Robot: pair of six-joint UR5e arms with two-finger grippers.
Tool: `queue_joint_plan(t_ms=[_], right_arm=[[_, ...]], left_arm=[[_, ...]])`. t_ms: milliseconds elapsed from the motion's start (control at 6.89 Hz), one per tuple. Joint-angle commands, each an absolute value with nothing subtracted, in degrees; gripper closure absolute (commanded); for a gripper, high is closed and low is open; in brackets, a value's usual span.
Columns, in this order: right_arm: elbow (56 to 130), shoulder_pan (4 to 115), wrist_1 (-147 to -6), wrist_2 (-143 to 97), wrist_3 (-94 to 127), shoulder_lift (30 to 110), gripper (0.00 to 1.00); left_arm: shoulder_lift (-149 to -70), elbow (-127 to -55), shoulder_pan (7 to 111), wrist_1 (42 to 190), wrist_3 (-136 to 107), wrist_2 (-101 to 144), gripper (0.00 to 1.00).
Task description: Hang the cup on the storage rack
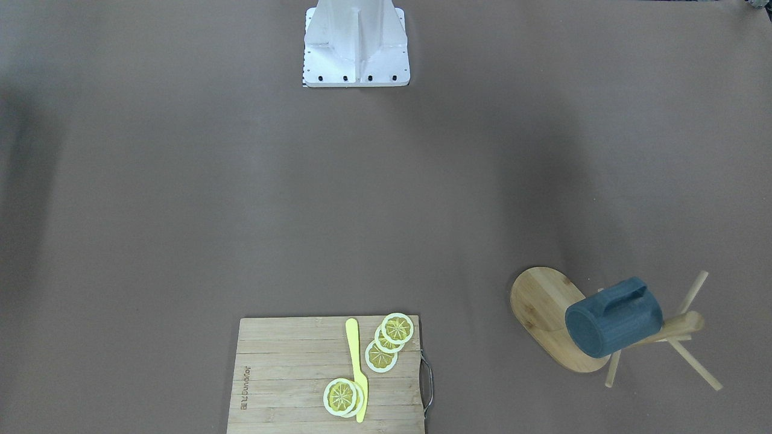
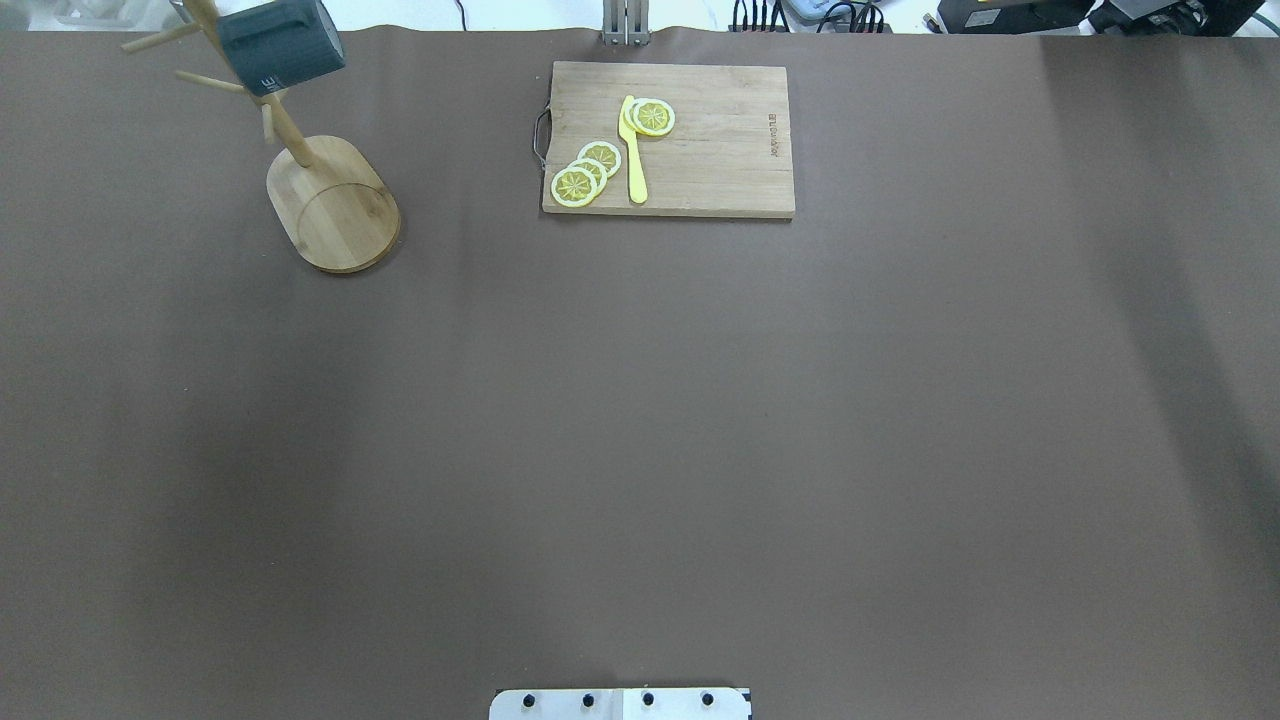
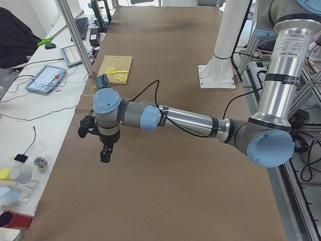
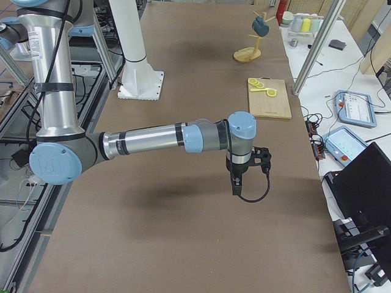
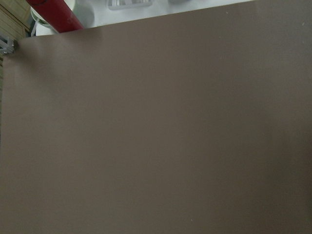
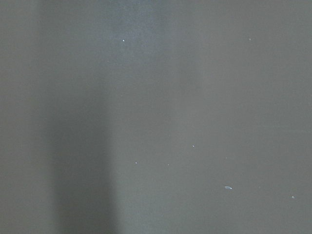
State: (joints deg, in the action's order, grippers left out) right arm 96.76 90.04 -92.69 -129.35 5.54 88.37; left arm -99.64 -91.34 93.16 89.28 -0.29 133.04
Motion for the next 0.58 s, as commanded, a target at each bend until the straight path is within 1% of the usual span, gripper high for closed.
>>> queue_joint_plan(t_ms=[0,290,436], right_arm=[[94.84,92.01,-92.72,-131.90,5.36,89.38,0.00],[94.83,92.64,-93.25,-135.52,6.24,89.38,0.00],[94.75,92.55,-93.25,-135.53,6.85,89.21,0.00]], left_arm=[[-97.91,-89.49,93.08,88.77,-0.18,134.65,0.02],[-98.52,-84.14,92.90,89.73,-0.70,134.91,0.02],[-98.00,-84.72,92.90,90.69,-1.14,134.83,0.02]])
